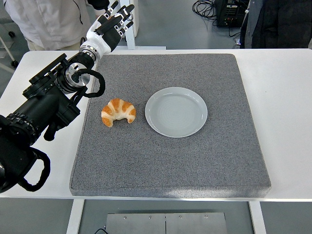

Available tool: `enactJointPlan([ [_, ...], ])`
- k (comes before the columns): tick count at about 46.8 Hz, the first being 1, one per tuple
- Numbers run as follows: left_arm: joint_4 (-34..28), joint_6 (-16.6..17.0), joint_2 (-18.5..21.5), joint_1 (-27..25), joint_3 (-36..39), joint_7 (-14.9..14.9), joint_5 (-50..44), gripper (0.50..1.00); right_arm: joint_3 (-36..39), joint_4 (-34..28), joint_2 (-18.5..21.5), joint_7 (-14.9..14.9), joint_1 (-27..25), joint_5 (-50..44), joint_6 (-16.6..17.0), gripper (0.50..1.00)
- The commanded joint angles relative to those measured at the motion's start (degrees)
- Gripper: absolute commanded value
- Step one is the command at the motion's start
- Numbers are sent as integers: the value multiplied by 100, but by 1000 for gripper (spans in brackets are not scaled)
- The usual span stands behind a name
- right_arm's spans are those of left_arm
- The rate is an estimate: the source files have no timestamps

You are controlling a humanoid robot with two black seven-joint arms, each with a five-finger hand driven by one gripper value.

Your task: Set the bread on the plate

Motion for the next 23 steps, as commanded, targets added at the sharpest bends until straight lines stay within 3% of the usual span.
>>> enactJointPlan([
  [1, 0, 0, 0, 2, 0, -8, 8, 984, -3, 0, 0, 0, 0, -5, 0, 1000],
  [23, 0, 0, 0, -24, 0, 27, 8, 984, -3, 0, 0, 0, 0, 4, 0, 1000],
])
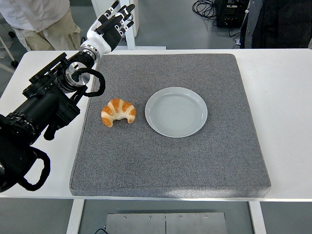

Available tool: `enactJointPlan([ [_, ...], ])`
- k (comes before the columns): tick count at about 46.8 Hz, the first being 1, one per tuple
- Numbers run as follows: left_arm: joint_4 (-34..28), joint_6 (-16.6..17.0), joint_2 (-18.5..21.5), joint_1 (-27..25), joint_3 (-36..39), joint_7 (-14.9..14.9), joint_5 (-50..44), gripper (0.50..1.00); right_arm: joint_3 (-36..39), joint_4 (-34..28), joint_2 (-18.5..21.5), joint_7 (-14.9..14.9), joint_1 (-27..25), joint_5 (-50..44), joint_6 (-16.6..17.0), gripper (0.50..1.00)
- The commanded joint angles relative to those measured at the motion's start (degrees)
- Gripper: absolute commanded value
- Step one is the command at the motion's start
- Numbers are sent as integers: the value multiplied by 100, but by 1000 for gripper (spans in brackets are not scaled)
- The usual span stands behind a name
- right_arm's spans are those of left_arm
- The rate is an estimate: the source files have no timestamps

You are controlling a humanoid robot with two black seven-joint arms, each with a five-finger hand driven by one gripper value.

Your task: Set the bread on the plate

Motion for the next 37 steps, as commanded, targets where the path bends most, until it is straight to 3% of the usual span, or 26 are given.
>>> enactJointPlan([
  [1, 0, -8, 0, 3, -2, -14, -8, 984, -3, 0, 0, 0, 0, 3, 0, 1000],
  [24, -255, -8, 0, 29, 59, 39, 18, 984, -3, 0, 0, 0, 0, 3, 0, 1000],
  [37, -914, 45, 439, 152, 438, 39, 27, 984, 6, 0, 0, 0, 0, -6, 0, 1000],
])
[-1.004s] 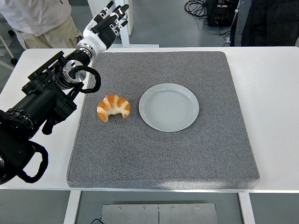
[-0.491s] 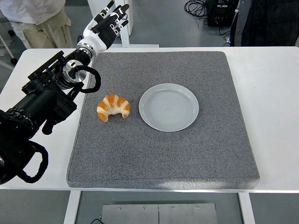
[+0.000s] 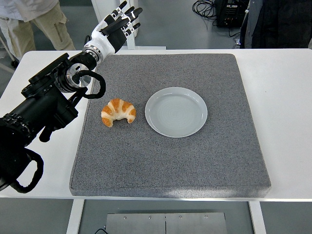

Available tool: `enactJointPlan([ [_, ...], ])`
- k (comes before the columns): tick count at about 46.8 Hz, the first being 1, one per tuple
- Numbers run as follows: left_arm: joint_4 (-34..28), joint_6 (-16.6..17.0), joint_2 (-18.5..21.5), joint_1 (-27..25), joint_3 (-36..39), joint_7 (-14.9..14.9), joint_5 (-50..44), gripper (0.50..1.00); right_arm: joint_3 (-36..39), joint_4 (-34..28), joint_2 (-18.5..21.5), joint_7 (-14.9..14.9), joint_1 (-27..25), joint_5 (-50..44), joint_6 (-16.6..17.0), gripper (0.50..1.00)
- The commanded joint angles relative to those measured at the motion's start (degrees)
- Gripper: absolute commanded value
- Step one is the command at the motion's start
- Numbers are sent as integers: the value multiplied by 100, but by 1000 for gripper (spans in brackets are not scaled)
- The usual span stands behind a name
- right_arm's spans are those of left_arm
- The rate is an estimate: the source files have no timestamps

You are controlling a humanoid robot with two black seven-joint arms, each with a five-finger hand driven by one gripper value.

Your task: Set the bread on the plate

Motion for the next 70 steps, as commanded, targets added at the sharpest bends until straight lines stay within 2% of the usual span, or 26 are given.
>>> enactJointPlan([
  [1, -283, 77, 167, 58, 49, 6, 11, 984, -1, 0, 0, 0, 0, -5, 0, 1000],
  [6, -555, 297, 334, 94, 260, -3, 11, 984, -1, 0, 0, 0, 0, 4, 0, 1000],
  [15, -1056, 323, 747, 164, 498, -29, 64, 984, -1, 0, 0, 0, 0, 4, 0, 1000],
  [22, -1899, 332, 1230, 269, 506, -20, 257, 984, -1, 0, 0, 0, 0, 4, 0, 1000],
  [30, -3007, 472, 1820, 507, 542, -11, 749, 984, -1, -9, 0, 0, 0, -5, 0, 1000],
  [33, -3227, 569, 1934, 542, 542, -11, 854, 986, 7, 0, 0, 0, 0, 4, 0, 1000],
  [51, -4633, 560, 2962, 621, 752, 6, 2269, 984, -1, 0, 0, 0, 0, 4, 0, 1000],
  [58, -4845, 552, 3200, 603, 866, -2, 2603, 984, -1, 0, 0, 0, 0, 4, 0, 1000],
  [70, -4863, 517, 3569, 577, 1034, -3, 3921, 984, -1, 0, 0, 0, 0, -5, 0, 1000],
])
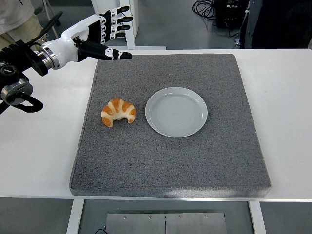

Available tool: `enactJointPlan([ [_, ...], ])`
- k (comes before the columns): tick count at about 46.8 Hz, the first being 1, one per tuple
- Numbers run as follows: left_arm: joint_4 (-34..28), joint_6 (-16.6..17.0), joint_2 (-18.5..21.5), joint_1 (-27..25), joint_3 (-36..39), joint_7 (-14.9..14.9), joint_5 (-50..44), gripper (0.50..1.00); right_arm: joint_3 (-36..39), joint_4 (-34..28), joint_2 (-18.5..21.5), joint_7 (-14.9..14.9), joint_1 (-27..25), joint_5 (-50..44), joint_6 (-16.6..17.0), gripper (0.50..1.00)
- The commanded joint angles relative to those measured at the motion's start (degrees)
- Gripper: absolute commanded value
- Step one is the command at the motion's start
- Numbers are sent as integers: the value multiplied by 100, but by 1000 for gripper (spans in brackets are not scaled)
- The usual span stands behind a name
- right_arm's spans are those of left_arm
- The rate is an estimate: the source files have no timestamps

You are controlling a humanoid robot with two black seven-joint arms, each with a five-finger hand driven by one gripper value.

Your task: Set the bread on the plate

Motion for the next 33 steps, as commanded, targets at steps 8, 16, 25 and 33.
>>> enactJointPlan([
  [8, -139, -174, 370, -37, 366, -9, 849, 984, 8, 0, 0, 0, 0, 5, 0, 1000],
  [16, -350, -201, 441, -37, 446, -44, 1623, 984, 0, 0, 0, 0, 0, 5, 0, 1000],
  [25, -447, -209, 485, -10, 455, -44, 2194, 984, 0, 0, 0, 0, 0, 5, 0, 1000],
  [33, -517, -201, 547, 69, 446, -44, 3205, 984, 0, 0, 0, 0, 0, -4, 0, 1000],
])
